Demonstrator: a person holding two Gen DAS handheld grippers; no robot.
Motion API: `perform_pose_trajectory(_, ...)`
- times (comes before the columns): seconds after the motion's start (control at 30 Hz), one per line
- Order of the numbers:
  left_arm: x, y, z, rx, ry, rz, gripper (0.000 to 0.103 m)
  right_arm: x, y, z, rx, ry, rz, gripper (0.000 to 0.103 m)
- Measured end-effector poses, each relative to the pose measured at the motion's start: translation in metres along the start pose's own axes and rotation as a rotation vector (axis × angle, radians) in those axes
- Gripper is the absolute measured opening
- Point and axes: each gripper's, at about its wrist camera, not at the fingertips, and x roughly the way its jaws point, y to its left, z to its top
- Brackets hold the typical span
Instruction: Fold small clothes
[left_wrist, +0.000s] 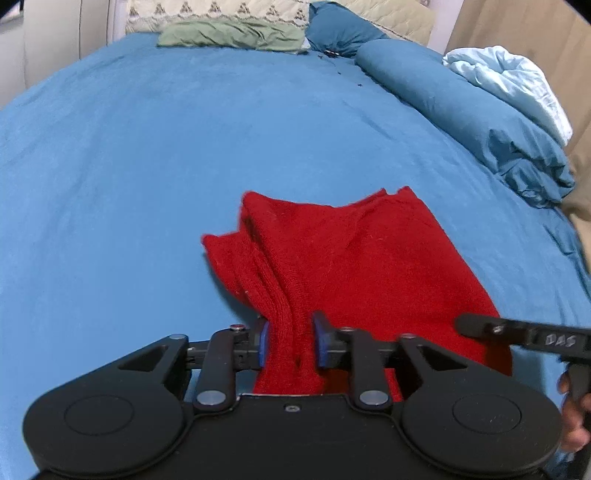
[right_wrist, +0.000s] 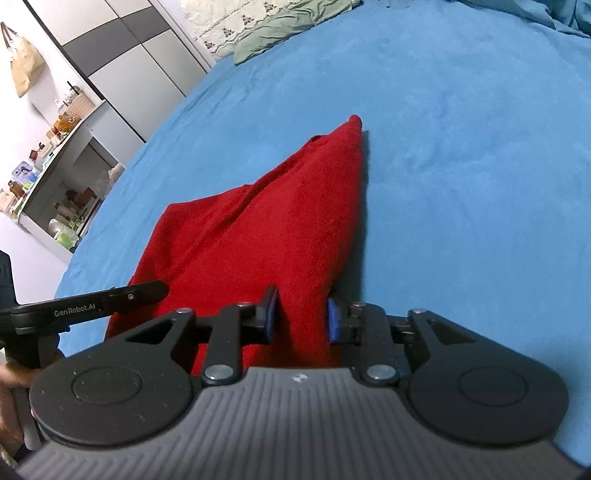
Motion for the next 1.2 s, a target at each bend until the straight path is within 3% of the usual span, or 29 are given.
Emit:
perform_pose_trajectory(0.1, -0.014, -0.003, -0.005, 0.035, -0.054, 0.053, 0.04, -0.016, 0.001, 0.0, -0.012, -0.041, -0.005, 0.064)
perform_pose_trajectory(0.23, -0.014, 0.003, -0.016, 0.042, -0.052, 0.099, 0.042, -0.026, -0.005, -0.002, -0.048, -0.042, -0.052, 0.067)
perform_pose_trajectory(0.37, 0.01, 0.007, -0.029, 0.044, 0.024, 0.128, 0.042, -0.014, -0.019, -0.01, -0.06, -0.009, -0.117, 0.075)
perform_pose_trajectory(0.53, 0.011, 0.002, -0.023, 0.07, 0.015, 0.154, 0.042, -0.01, -0.024, -0.012, -0.051, -0.01, -0.135, 0.08)
perform_pose_trajectory(0.73, -0.059, -0.012, -0.01, 0.081, -0.113, 0.158, 0.042, -0.061, 0.006, -0.005, -0.124, -0.106, -0.137, 0.081)
perform_pose_trajectory(0.83, -0.106, -0.029, -0.003, 0.104, -0.184, 0.172, 0.043, -0.102, 0.032, 0.001, -0.155, -0.161, -0.15, 0.088)
perform_pose_trajectory(0.9, -0.139, -0.042, 0.0, 0.116, -0.225, 0.184, 0.048, -0.134, 0.054, 0.002, -0.188, -0.204, -0.172, 0.099)
perform_pose_trajectory(1.03, -0.199, -0.063, -0.004, 0.096, -0.291, 0.196, 0.092, -0.191, 0.096, -0.003, -0.24, -0.251, -0.217, 0.103)
perform_pose_trajectory(1.2, -0.249, -0.081, -0.028, 0.068, -0.316, 0.216, 0.103, -0.245, 0.128, -0.028, -0.251, -0.268, -0.304, 0.103)
